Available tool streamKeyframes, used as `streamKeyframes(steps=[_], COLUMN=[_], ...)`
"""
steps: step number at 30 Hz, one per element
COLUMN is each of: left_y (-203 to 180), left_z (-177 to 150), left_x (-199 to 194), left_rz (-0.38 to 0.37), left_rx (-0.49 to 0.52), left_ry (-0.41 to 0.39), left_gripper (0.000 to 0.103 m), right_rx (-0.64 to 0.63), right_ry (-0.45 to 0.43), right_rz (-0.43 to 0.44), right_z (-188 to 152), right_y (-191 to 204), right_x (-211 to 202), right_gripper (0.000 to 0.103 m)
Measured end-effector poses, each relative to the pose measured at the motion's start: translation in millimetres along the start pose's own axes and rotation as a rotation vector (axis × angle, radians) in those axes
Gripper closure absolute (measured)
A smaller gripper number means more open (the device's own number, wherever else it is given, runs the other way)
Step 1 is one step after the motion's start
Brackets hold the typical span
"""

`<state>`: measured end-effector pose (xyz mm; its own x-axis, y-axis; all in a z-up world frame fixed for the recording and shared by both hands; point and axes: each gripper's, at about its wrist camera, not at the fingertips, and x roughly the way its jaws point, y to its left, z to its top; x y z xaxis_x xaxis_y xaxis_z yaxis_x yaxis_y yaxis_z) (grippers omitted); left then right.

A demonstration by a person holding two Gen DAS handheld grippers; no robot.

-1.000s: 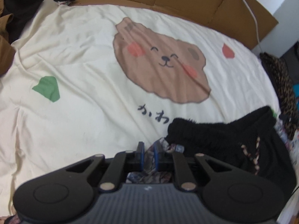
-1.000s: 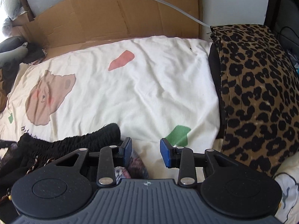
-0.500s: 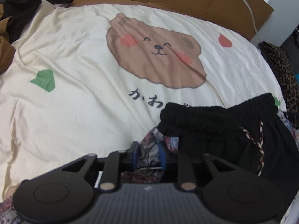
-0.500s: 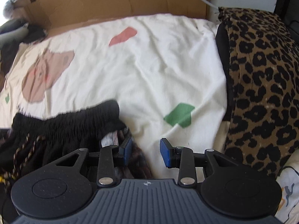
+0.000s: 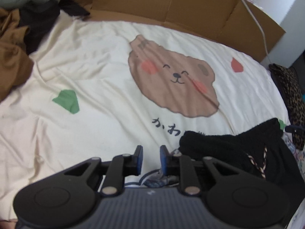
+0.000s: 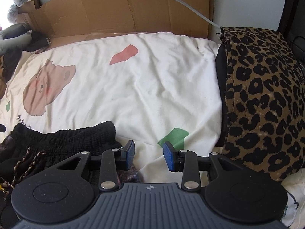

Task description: Fold clothes

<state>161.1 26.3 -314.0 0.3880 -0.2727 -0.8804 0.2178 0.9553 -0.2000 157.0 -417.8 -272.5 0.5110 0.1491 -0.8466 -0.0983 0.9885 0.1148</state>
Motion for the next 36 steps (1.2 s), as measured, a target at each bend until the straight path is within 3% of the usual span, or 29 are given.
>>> streamKeyframes(steps=[12, 15, 27, 36], left_y=[-20.6, -22.9, -29.2, -29.7], left_z=[-17.6, -17.7, -20.8, -20.7], left_x=[18.3, 20.4, 21.5, 19.7], left_rz=[-0.011, -0.004, -0.021, -0.006], left_rx=[0.061, 0.077, 0.129, 0.144], left_ry=[0.045, 0.054, 0.075, 0.063], left_gripper=[0.083, 0.079, 0.074, 0.073], right_rx=[-0.039, -0.057, -0.237, -0.314], right_ry=[0.023, 0.033, 0.066, 0.068], right_rz=[0.022, 0.018, 0.093, 0.066], right_z=[-7.3, -10.1, -22.3, -26.7], right_y=[15.1, 21.4, 50.9, 59.0], right_x=[8.2, 13.0, 10.1, 7.6], right_gripper=[0.062, 0.062, 0.062, 0.062])
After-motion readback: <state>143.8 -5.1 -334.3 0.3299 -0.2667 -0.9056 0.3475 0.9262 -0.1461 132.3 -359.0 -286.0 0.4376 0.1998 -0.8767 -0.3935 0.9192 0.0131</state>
